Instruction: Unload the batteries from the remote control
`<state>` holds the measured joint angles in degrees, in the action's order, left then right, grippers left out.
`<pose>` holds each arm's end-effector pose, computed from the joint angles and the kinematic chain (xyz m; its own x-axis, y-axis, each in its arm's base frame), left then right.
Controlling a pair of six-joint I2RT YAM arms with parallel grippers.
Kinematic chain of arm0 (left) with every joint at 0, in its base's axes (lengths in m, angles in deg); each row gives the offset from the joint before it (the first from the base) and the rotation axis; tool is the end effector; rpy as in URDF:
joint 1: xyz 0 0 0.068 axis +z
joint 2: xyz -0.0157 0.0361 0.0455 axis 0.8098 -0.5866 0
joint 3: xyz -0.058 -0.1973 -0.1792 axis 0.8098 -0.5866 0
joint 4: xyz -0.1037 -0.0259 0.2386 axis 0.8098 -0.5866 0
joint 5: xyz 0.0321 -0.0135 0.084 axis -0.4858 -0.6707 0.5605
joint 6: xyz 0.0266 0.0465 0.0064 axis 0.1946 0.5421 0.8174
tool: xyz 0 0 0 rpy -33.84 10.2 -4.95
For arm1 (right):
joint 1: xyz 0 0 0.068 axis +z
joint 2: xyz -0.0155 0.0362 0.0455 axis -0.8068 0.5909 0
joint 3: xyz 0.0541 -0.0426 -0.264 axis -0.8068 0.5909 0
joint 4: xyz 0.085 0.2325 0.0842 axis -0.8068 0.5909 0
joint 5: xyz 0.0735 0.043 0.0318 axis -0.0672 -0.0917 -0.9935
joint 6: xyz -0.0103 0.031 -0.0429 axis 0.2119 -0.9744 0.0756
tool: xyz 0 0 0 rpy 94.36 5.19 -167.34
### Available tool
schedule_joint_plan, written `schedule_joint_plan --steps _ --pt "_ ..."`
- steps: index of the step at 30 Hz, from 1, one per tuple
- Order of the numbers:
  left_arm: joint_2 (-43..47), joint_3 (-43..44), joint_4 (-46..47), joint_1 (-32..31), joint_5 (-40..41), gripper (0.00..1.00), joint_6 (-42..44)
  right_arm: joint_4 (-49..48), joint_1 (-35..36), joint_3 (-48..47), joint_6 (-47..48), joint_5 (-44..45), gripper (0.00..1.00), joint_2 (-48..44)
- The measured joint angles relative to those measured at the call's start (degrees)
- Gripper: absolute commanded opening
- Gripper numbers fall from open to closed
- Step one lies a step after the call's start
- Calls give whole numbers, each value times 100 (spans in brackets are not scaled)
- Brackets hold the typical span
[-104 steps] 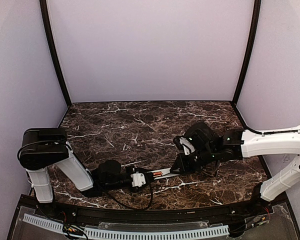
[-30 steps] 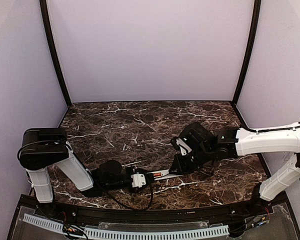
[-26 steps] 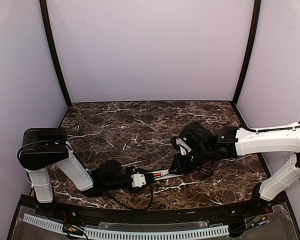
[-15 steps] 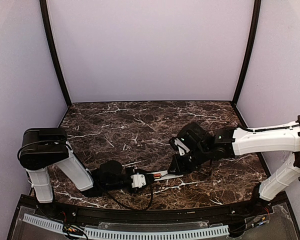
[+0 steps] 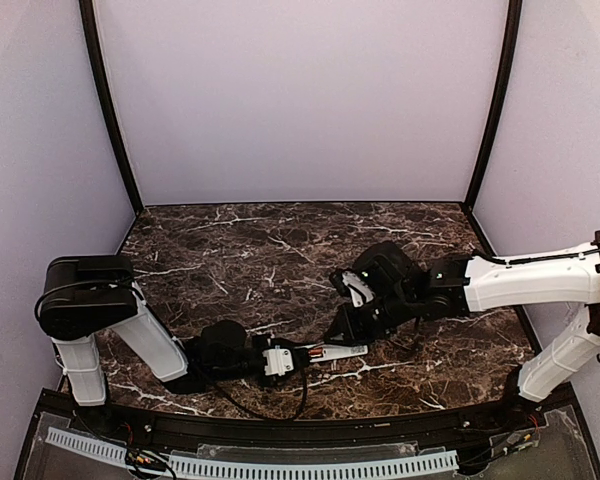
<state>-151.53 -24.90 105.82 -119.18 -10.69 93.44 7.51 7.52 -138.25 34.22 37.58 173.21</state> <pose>0.1287 -0.2793 0.1026 0.4340 0.4160 -0.7991 0.8150 0.1968 0.5451 0.1410 0.2715 0.2264 -0.9118 -0.2013 -0.3578 -0.3836 0.7286 0.5675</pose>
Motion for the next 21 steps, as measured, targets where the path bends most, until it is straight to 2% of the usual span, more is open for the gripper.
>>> schedule_joint_plan --steps 21 --pt "0 24 -4 0 0 0 0 549 15 44 -160 354 0 -391"
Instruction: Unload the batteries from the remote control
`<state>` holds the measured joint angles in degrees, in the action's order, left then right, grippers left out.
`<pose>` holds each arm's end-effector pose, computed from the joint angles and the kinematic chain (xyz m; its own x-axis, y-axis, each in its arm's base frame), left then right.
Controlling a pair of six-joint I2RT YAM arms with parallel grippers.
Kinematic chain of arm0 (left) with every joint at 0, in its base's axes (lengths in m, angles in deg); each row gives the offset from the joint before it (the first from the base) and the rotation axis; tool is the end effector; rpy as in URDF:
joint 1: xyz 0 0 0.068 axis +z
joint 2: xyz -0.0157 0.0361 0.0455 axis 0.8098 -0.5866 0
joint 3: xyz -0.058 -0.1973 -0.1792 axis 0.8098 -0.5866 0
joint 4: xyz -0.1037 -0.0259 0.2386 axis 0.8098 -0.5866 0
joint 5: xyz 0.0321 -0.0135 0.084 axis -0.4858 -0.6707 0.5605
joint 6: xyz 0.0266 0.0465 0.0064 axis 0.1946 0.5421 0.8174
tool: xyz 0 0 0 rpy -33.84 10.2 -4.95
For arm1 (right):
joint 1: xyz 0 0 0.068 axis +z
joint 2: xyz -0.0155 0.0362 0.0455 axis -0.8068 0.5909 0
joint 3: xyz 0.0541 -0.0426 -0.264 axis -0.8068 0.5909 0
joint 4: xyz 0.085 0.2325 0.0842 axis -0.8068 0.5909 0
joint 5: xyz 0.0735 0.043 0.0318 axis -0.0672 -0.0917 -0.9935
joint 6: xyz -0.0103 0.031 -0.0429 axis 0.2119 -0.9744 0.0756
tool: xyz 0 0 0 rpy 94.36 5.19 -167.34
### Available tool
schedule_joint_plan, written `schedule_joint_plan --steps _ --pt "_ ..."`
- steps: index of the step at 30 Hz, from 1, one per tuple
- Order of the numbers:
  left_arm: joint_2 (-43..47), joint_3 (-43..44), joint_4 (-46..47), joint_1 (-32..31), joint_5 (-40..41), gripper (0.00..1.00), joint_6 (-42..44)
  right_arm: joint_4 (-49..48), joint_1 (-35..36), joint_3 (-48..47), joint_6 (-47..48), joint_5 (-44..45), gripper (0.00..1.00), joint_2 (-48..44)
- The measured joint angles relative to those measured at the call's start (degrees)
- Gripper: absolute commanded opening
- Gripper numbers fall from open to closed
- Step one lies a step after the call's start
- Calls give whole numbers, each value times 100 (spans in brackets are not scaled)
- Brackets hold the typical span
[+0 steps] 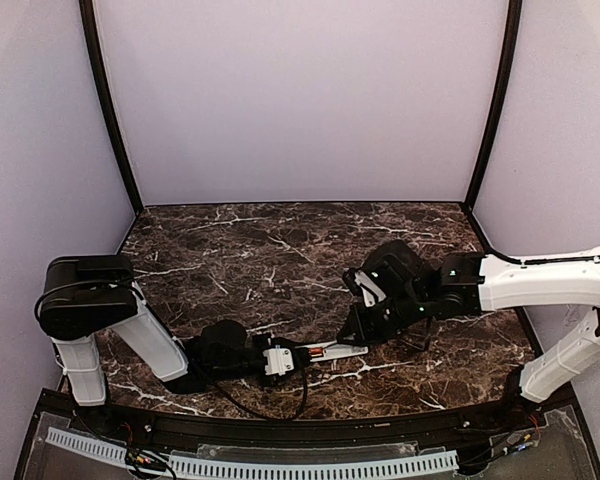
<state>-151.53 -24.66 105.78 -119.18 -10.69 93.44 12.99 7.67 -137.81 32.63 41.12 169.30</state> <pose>0.1291 -0.2803 0.1034 0.4352 0.4135 -0.7998 0.8142 0.1985 0.5457 0.1342 0.2560 0.2360 -0.9199 -0.1655 -0.3555 -0.3438 0.7765 0.5281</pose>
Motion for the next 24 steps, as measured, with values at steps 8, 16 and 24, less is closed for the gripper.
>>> schedule_joint_plan --steps 8,16,24 --pt "0 22 -4 0 0 0 0 72 2 11 -22 2 0 24" --pt "0 26 -9 0 2 0 2 170 2 11 -20 81 0 68" --pt "0 26 -13 0 2 0 2 205 2 11 -17 127 0 157"
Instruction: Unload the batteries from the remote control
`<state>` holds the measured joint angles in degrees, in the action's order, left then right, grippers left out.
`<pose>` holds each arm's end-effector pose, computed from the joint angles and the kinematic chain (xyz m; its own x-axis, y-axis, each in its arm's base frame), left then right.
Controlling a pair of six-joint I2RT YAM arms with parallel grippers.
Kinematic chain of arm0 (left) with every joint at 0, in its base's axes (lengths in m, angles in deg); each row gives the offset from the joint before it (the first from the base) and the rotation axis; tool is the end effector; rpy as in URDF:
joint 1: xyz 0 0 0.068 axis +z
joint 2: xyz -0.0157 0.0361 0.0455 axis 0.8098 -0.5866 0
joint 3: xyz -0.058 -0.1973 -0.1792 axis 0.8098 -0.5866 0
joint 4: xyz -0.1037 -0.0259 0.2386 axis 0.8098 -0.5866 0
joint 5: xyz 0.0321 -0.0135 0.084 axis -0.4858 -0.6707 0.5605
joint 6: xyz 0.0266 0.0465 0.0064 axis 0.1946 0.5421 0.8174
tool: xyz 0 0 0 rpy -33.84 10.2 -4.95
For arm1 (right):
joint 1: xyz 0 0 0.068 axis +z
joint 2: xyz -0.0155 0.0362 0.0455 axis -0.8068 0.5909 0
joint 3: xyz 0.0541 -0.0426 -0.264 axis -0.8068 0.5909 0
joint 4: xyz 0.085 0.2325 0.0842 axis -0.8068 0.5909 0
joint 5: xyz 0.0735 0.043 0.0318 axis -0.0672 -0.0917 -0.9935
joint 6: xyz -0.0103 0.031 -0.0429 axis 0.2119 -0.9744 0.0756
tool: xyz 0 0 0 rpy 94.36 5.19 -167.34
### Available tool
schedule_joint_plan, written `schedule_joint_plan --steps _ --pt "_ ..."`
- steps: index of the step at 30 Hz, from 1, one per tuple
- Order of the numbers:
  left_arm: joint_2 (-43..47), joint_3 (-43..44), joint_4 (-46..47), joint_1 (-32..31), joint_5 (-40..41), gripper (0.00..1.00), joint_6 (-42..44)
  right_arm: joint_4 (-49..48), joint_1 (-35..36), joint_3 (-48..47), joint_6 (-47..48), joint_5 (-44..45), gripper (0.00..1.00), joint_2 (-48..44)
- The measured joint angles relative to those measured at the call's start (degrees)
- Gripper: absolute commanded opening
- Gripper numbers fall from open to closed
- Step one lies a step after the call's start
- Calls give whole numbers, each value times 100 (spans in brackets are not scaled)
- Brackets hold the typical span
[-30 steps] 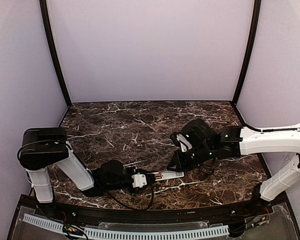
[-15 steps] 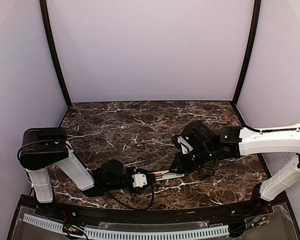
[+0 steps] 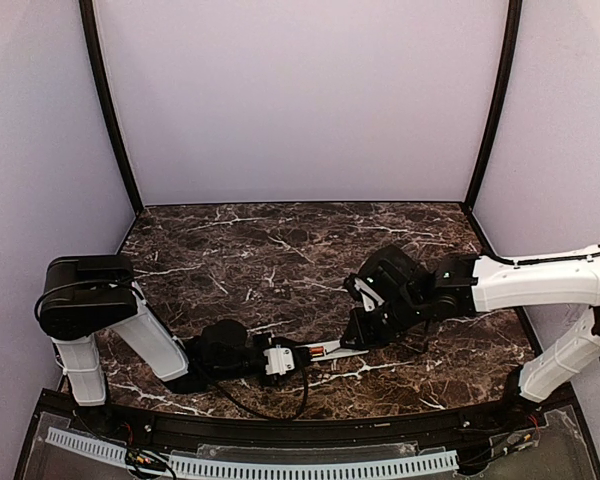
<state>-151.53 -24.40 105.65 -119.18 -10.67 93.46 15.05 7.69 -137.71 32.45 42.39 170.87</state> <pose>0.1296 -0.2813 0.1040 0.4362 0.4121 -0.8000 0.8134 0.1997 0.5464 0.1347 0.2555 0.2256 -0.9285 -0.1734 -0.3284 -0.3227 0.8145 0.4822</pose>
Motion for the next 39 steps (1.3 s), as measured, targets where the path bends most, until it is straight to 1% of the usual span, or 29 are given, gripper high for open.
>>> schedule_joint_plan --steps 22,39 --pt "0 2 -140 0 0 0 0 -177 0 -4 37 -76 0 254" --pt "0 4 -201 2 0 0 0 -293 0 -2 83 -133 0 280"
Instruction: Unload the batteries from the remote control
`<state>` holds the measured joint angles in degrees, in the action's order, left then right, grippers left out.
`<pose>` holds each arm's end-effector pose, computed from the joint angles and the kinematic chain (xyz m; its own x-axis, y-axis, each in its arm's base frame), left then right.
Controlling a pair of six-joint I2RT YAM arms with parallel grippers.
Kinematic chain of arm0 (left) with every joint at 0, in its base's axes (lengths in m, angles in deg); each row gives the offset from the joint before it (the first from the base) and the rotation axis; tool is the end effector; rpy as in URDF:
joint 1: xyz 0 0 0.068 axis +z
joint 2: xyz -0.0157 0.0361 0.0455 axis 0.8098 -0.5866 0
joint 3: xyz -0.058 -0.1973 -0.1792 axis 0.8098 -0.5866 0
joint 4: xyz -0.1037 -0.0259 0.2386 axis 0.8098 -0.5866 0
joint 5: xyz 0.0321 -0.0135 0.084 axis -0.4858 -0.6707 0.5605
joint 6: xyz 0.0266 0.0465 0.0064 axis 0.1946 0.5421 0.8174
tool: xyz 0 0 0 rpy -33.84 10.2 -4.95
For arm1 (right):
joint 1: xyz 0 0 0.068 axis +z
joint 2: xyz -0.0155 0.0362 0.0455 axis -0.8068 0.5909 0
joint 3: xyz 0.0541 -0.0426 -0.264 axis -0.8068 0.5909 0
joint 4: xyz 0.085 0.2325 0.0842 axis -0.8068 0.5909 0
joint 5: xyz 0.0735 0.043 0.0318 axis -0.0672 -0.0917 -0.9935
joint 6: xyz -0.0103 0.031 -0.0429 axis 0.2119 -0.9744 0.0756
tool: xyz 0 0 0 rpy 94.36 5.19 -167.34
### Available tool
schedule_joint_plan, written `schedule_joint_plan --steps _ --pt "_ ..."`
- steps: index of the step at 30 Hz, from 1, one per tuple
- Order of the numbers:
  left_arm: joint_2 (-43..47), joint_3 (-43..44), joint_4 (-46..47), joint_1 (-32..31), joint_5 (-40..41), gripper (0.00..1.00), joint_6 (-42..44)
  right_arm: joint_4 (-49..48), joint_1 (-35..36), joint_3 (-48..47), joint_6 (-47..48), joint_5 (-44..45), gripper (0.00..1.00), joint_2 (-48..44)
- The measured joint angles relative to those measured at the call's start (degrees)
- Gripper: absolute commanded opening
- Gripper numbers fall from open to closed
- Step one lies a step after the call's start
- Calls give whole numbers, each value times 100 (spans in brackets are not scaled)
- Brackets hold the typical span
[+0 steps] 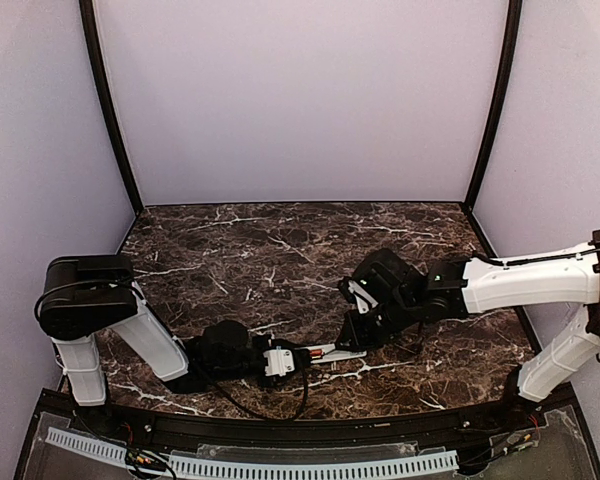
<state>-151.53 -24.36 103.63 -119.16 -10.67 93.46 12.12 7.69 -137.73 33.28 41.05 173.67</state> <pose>0.1293 -0.2805 0.1005 0.4244 0.4372 -0.7929 0.8212 0.1830 0.5405 0.1387 0.2645 0.2156 -0.9263 -0.1940 -0.3231 -0.3395 0.8018 0.4918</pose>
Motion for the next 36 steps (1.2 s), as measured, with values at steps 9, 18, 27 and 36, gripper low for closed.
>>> schedule_joint_plan --steps 9,18,27,36 --pt "0 -2 -94 0 -4 0 -2 -254 -2 177 44 -92 0 7" --pt "0 -2 -146 20 -2 0 -4 -706 -37 505 -50 -232 0 -81" --pt "0 -2 -170 33 2 0 -4 -920 -37 647 -90 -229 0 -127" --pt "0 -2 -227 44 24 0 -2 -1115 -42 741 -105 -258 0 -127"
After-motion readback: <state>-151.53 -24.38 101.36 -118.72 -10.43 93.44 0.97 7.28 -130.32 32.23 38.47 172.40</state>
